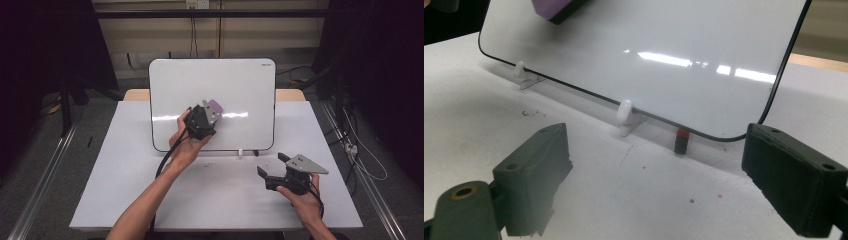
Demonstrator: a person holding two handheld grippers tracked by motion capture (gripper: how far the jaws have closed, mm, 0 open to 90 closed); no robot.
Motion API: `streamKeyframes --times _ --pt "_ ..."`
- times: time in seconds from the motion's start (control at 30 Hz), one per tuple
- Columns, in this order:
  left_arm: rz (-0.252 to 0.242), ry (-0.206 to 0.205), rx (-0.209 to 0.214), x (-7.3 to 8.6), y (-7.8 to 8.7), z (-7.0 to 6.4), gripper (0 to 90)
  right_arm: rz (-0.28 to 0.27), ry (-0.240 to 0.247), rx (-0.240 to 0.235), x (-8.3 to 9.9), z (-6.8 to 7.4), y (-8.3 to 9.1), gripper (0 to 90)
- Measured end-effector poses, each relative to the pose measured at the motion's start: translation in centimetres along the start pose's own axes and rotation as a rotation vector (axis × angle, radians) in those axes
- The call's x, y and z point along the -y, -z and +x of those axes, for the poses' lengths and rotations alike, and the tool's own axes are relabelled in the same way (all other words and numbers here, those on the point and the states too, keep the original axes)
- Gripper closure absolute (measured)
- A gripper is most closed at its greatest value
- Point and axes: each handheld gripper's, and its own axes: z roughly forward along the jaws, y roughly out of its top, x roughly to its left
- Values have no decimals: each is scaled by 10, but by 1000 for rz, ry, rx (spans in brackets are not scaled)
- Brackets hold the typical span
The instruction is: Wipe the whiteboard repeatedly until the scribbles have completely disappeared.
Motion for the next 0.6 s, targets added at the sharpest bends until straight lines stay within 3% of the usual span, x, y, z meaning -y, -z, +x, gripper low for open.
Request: streamKeyframes --times 0.17,0.27,0.33,0.43,0.6 --pt "16 -29 28 13 3 -18 412 7 6 -3 -1 1 -3 115" --pt "24 -103 50 18 2 -34 412 4 12 -6 -1 3 -4 115" --pt "21 -126 57 24 3 -38 412 8 9 -7 -1 3 -5 115" --pt "24 -87 51 31 8 -25 412 10 5 -7 -1 3 -4 115" --pt "28 5 -10 53 23 18 412 3 3 -3 0 0 -2 115"
